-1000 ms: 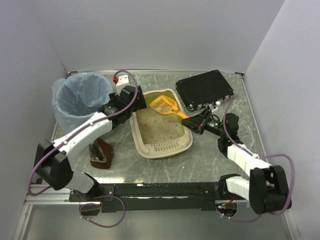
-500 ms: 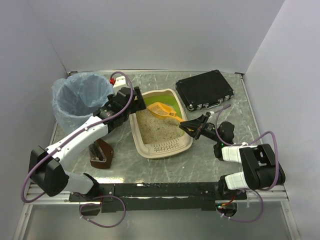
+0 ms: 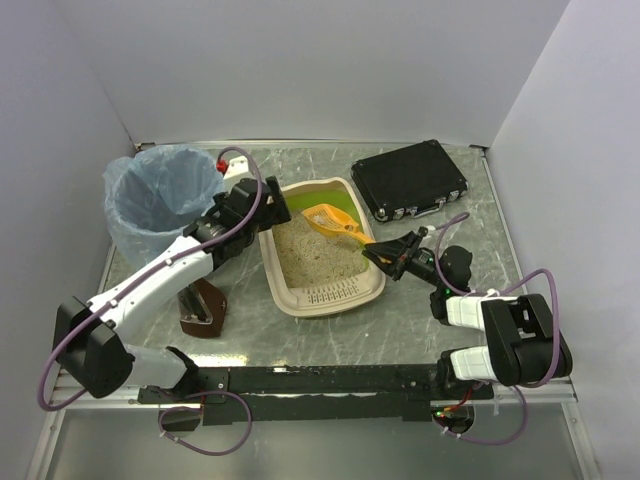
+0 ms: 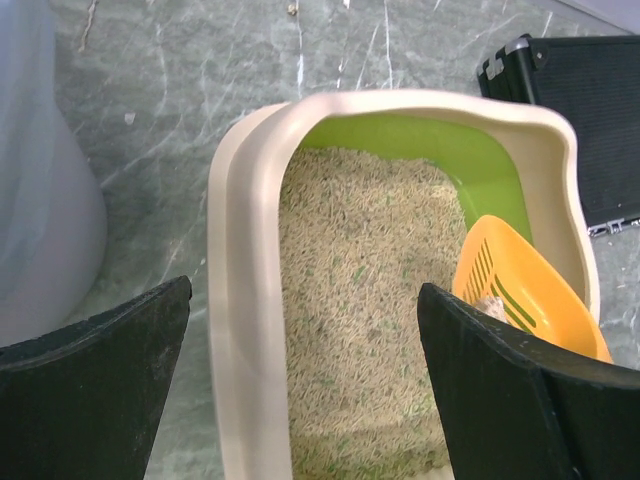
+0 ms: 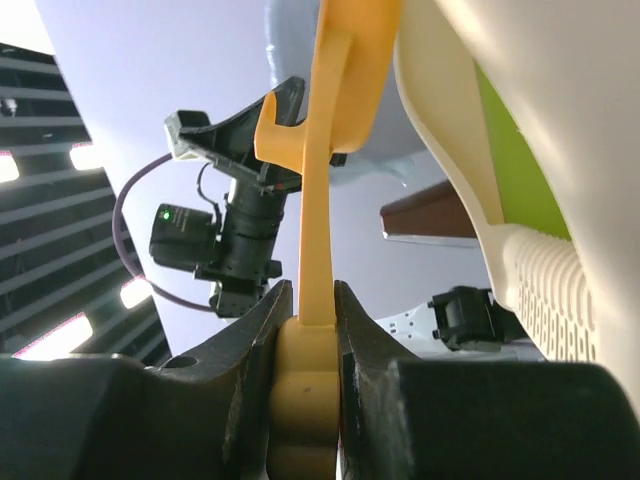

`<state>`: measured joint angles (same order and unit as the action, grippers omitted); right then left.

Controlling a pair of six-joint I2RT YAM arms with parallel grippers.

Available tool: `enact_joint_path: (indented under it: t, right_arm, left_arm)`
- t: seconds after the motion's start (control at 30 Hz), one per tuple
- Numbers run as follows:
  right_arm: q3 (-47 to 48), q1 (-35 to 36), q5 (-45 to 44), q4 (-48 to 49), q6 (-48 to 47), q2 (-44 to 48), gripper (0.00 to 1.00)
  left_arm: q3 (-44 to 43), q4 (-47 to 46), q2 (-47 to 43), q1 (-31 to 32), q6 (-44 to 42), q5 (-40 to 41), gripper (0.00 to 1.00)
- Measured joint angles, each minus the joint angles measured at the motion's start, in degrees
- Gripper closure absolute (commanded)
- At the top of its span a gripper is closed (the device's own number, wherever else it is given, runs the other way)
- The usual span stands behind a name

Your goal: Clean the litter box

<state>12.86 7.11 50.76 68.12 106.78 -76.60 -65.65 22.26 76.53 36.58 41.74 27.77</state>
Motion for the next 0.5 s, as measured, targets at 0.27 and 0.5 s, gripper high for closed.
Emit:
enact_joint_path:
  t: [0.27,0.5]
  right_arm:
    - [0.63,0.31,-0.31,-3.21,-1.79,2.08,1.00]
    - [-0.52,0.90,-0.13,0.96,1.38,0.59,1.00]
  left_arm:
    - [1.31,1.14,-2.23,0.00,1.51,-0.13,0.01]
    - [2.10,1.20,-2.45,0.15,1.64,-1.66,0.01]
